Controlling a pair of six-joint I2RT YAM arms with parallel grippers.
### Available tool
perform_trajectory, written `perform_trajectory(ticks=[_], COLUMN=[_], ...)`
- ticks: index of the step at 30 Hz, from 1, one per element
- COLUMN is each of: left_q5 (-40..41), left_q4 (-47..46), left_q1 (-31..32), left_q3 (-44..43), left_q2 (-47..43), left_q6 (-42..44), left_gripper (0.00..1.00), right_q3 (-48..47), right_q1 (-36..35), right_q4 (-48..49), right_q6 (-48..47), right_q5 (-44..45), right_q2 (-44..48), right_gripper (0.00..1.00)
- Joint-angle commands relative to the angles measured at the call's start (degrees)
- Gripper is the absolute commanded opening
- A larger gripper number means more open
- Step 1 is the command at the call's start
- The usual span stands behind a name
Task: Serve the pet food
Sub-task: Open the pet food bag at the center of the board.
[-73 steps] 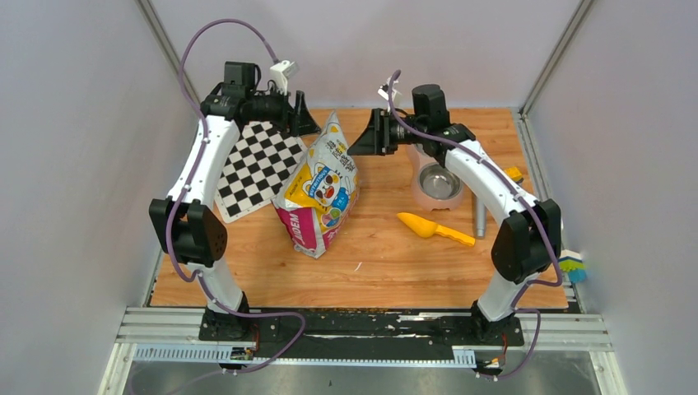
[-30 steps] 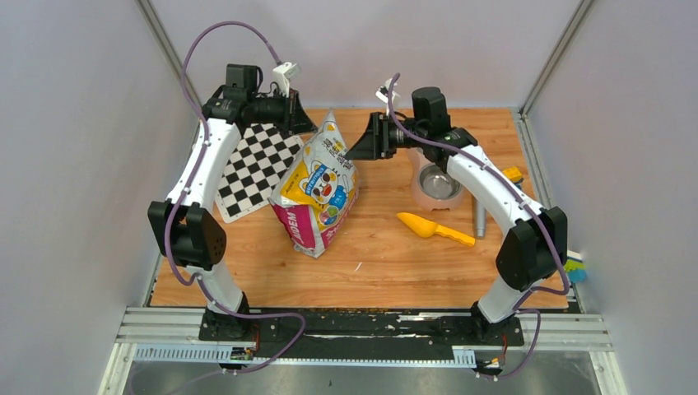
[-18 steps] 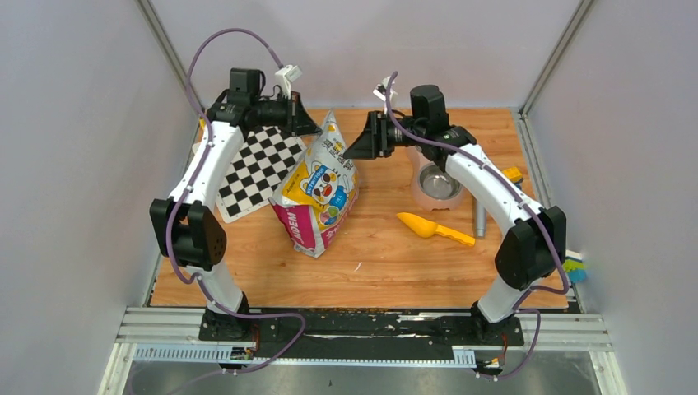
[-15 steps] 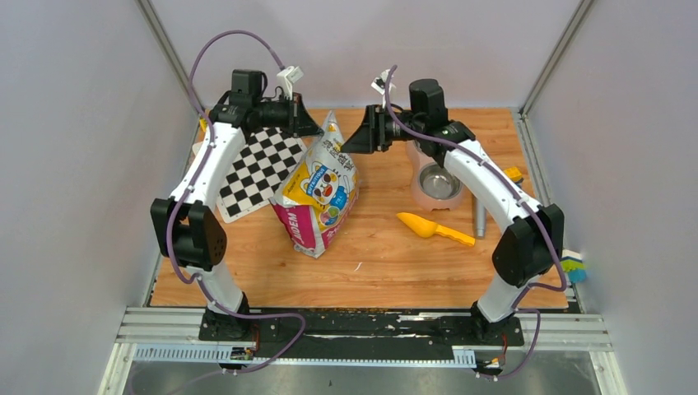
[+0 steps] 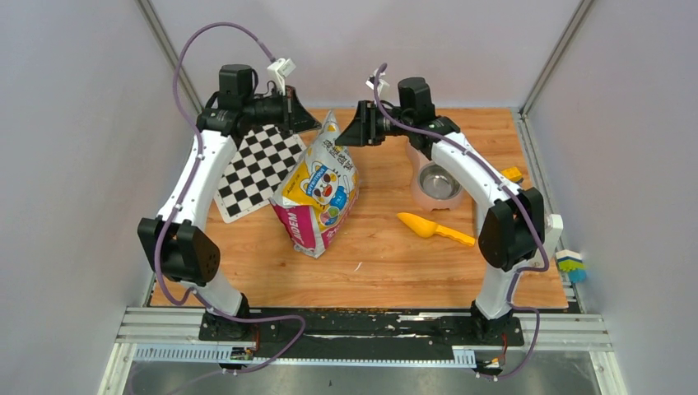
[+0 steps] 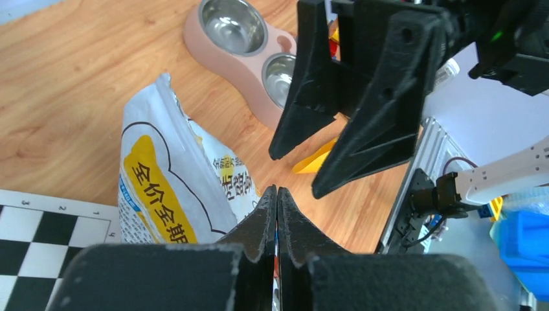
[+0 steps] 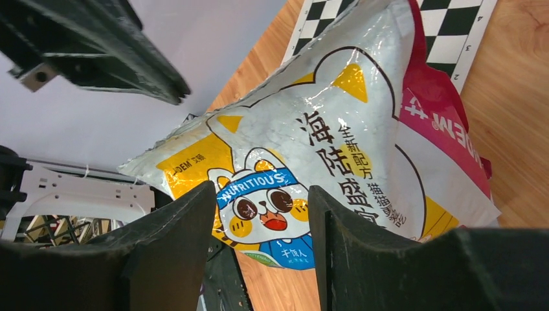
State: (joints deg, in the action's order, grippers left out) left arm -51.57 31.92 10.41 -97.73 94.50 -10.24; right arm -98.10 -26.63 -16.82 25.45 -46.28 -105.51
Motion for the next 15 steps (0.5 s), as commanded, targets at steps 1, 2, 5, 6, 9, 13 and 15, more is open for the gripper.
perform_trajectory(ticks=[1,2,5,6,9,13,15], left_q5=[2.32,4.67,8.96,9.37,7.62,2.81,0.96], left_q4=[0.85,1.82,7.28,8.47,15.61,26.91,29.96], left_q1=[-0.84,-1.1,-1.52,-1.53,-1.54,-1.54,-1.54], left_q3=[-3.1,-3.84,-6.76,-7.25,-10.86,-17.51,-18.81], left_q2=[-3.02,-3.01,-2.39,-1.47,1.99,10.8,12.55], left_q6=[1.2,2.25,8.96,10.48,15.86,21.75,23.38], left_gripper=[0.11,0.34,0.72,0.79,0.86,0.79,0.76], right_q3=[-1.21,-1.17,-0.6,-0.28,0.86,1.93,2.74], right_q1=[-0.35,-0.43,-0.35,-0.35,-0.37,-0.35,-0.35], right_q4=[2.75,2.75,2.8,2.9,3.36,3.38,3.35], right_q6=[1.25,1.39,1.32,1.22,0.54,-0.21,-0.43], right_q5=[2.01,2.02,2.41,2.71,3.45,3.74,3.58], right_q2=[0.08,0.25,1.2,1.67,3.03,4.04,4.69], right_gripper=[0.56,0.56,0.57,0.57,0.58,0.58,0.58])
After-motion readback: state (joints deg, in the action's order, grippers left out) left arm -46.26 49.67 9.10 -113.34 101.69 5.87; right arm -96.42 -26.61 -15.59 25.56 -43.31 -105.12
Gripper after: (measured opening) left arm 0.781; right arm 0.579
